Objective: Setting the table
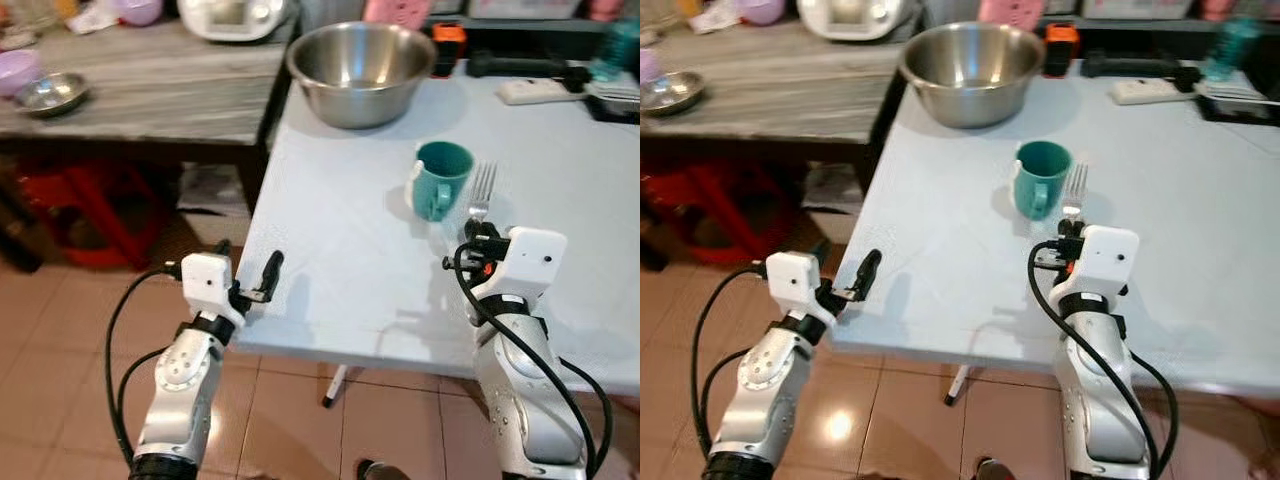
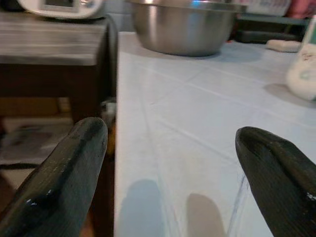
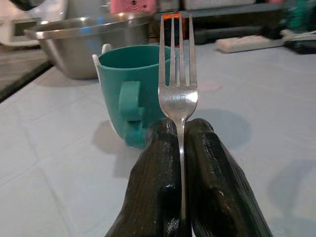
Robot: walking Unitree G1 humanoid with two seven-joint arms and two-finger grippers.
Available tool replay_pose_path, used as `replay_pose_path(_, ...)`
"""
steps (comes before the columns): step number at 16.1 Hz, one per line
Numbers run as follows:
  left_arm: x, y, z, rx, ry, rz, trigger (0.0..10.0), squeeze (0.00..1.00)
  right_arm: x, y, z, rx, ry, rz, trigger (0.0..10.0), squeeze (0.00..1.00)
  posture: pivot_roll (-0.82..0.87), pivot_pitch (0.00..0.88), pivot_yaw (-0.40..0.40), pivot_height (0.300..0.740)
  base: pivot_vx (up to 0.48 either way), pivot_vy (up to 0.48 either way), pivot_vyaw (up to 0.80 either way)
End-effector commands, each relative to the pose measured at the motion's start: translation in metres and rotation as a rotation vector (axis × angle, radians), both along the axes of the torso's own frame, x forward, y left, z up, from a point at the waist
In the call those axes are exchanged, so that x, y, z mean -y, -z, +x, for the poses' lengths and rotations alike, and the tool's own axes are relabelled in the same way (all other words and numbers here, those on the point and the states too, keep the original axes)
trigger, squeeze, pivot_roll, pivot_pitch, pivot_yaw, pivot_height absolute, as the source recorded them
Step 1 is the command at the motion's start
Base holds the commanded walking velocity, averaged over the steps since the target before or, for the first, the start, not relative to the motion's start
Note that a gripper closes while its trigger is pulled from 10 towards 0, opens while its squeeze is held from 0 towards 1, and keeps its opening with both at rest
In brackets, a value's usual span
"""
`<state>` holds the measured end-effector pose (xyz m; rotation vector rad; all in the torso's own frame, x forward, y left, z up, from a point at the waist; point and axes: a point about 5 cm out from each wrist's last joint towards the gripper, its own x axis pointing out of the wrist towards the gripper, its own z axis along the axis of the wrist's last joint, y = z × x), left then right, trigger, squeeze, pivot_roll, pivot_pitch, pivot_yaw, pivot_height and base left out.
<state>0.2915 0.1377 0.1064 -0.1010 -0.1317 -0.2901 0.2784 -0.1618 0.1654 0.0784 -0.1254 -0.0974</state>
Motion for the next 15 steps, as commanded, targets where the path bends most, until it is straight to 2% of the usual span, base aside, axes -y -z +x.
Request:
replay_pose_path(1,-0.0047,0.005,-0.0008,-0.025,-0.019,0.013,10.0,0.0,-0.0033,0.0003,-0.0006,0.007,-0.005,0.003,10.0,0.0,-0.22,0.135,0.051,0.74,0.0,0.405,-0.73)
replay_pose_path(4,-0.0043,0.0046,0.0004,-0.024,-0.015,0.013,10.0,0.0,-0.0029,0.0005,-0.0003,0.01,-0.002,0.004,10.0,0.0,-0.22,0.135,0.054,0.74,0.0,0.436,-0.62)
replay_pose_path(9,-0.0035,0.0044,0.0017,-0.022,-0.011,0.014,10.0,0.0,-0.0062,0.0004,0.0002,0.02,-0.014,0.014,10.0,0.0,-0.21,0.133,0.056,0.74,0.0,0.455,0.0)
replay_pose_path(15,-0.0006,0.0041,0.0024,-0.02,-0.009,0.013,10.0,0.0,-0.0091,-0.0016,0.0009,0.033,-0.035,-0.019,10.0,0.0,-0.21,0.133,0.058,0.74,0.0,0.457,0.08)
